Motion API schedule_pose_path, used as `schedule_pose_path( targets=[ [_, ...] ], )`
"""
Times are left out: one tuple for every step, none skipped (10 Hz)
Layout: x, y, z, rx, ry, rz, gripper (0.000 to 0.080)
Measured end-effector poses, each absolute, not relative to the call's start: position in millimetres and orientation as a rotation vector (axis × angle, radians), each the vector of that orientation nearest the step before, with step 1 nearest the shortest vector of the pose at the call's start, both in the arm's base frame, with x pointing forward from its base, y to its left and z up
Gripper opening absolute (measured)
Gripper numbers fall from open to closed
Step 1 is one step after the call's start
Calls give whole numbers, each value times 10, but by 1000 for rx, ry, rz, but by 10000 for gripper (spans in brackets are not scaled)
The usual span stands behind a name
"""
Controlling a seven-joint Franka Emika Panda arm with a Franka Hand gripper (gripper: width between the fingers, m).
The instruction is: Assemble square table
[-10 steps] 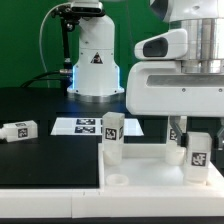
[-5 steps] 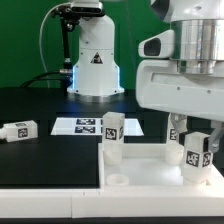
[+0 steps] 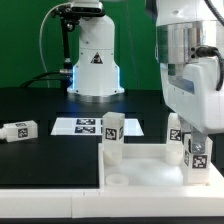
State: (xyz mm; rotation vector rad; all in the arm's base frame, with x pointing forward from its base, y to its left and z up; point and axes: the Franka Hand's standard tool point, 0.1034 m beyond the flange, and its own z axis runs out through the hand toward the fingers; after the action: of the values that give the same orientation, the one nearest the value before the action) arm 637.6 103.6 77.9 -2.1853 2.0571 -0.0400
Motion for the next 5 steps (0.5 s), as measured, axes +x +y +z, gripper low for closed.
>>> schedule_pose_path(
  targets=[
    [6371, 1069, 794, -2386, 1867, -53, 463],
    [6396, 1125, 802, -2526, 1661, -89, 582],
    [6408, 1130, 776, -2694, 1347, -137, 582],
    [6362, 1187, 786, -2683, 1379, -111, 638],
    [6368, 1186, 795, -2757, 1240, -127, 646]
  ],
)
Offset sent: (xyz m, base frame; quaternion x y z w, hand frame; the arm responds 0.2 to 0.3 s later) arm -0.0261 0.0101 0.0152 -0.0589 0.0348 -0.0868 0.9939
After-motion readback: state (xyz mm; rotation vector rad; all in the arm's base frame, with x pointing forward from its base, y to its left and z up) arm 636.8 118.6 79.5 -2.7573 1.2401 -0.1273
